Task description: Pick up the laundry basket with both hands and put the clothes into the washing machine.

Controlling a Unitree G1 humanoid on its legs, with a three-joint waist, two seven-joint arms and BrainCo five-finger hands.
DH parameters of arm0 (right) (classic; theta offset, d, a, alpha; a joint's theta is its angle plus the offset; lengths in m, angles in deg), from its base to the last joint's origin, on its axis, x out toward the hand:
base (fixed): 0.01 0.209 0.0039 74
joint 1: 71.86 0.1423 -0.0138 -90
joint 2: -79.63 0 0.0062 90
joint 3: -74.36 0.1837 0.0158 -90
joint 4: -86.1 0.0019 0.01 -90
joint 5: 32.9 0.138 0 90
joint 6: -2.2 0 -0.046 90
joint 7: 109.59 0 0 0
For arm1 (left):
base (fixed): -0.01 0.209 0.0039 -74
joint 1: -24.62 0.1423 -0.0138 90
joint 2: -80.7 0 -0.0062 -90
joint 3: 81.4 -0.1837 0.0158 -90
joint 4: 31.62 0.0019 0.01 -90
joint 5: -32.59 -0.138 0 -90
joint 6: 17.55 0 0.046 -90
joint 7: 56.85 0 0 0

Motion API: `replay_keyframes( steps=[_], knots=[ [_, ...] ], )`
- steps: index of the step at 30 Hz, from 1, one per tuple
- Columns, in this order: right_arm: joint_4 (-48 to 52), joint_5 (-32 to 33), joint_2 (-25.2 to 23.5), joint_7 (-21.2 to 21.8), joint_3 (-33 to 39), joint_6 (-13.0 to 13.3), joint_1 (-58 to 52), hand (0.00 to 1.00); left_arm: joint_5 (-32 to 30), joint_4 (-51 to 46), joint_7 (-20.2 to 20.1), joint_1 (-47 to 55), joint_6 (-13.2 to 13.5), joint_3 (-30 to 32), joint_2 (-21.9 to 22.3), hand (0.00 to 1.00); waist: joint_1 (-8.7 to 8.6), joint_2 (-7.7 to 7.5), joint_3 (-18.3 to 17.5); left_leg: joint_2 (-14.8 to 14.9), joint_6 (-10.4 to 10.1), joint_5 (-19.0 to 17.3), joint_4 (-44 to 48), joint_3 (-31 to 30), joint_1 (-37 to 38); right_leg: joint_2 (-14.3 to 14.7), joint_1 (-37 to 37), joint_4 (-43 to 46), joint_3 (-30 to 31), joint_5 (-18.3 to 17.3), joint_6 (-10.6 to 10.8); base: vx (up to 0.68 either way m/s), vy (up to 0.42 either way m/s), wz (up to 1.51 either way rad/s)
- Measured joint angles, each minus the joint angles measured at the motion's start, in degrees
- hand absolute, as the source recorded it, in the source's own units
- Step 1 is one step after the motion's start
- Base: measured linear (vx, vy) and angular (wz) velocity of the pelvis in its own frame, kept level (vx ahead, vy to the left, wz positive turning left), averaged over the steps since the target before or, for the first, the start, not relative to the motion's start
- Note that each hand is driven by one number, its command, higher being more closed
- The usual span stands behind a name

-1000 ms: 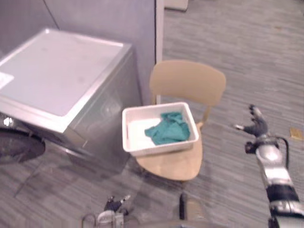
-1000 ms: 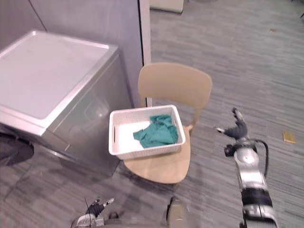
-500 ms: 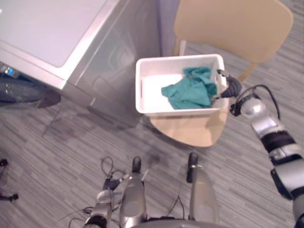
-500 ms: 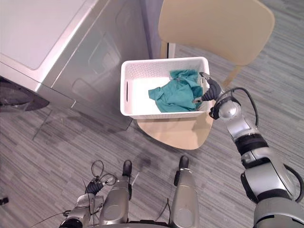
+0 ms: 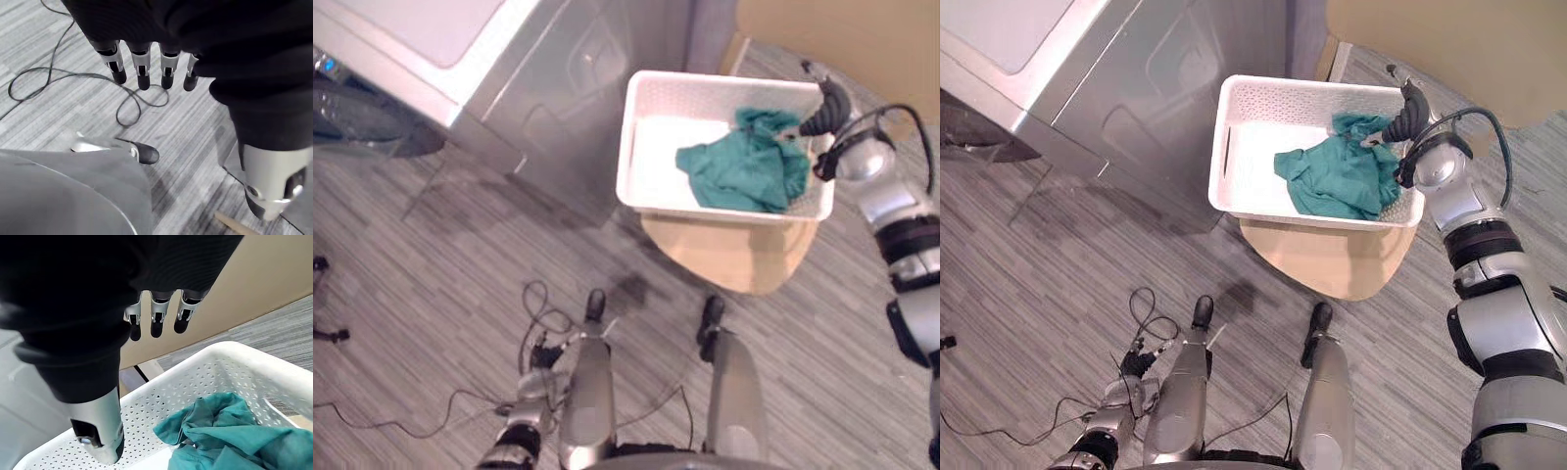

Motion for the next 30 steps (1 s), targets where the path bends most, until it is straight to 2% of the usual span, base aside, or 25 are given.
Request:
replay_keyframes(
  steps=[4, 7, 18, 23, 28, 30],
  knots=[
    [-0.4, 0.0, 0.0, -0.8, -0.1, -0.3, 0.5, 0.00, 0.2, -1.5, 0.7, -1.3, 0.1, -1.3, 1.3, 0.00, 0.13, -0.28, 0.3, -0.2, -0.1, 0.5, 0.7, -1.8, -3.0, -0.3, -1.5, 0.0, -1.2, 0.0, 0.0, 0.03, 0.003, 0.16],
    [-2.4, 0.1, 0.1, -1.0, -0.1, -0.8, 1.4, 0.00, 0.9, -2.0, 1.4, -2.0, 0.0, -1.3, 1.6, 0.00, 1.21, -0.29, 0.3, -0.3, -0.2, 0.6, 0.9, -2.2, -5.0, -0.3, -3.3, 0.2, -1.4, 0.1, -0.1, 0.02, 0.000, 0.02],
    [-2.3, 0.8, 0.2, -2.3, 0.0, -1.9, 3.0, 0.00, 2.2, -7.0, 2.9, -2.4, 0.2, -1.0, 2.8, 0.00, 1.24, -0.26, 0.6, -0.8, -0.2, 0.6, 4.4, -2.7, -12.6, -1.0, -8.7, 1.1, -2.5, 0.4, -0.5, 0.00, 0.004, 0.05],
    [-2.3, 0.8, 0.4, -2.5, 0.0, -1.9, 4.7, 0.00, 3.2, -11.6, 3.8, -2.5, 1.1, -1.3, 4.0, 0.00, 1.79, -0.26, 0.7, -1.3, -0.2, 0.6, 6.6, -2.9, -17.5, -1.6, -13.4, 3.2, -2.4, 0.4, -0.6, -0.03, -0.002, 0.02],
    [-2.4, 1.4, 1.5, -3.5, 0.0, -2.1, 4.6, 0.00, 4.2, -15.4, 4.8, -3.0, 1.8, -1.8, 5.6, 0.00, 1.95, 0.32, 1.9, -2.5, 0.0, 0.5, 9.4, -3.3, -21.1, -2.7, -16.2, 5.3, -2.3, 0.3, -0.7, -0.03, 0.006, 0.09],
    [-2.6, 1.5, 1.9, -3.6, 0.0, -2.2, 4.5, 0.00, 4.4, -16.2, 4.8, -3.4, 2.2, -2.1, 5.8, 0.00, 2.24, 0.76, 2.4, -2.9, 0.8, -0.1, 11.1, -3.4, -22.7, -3.1, -17.2, 6.1, -2.2, 0.2, -0.7, -0.02, 0.012, 0.06]
  ],
)
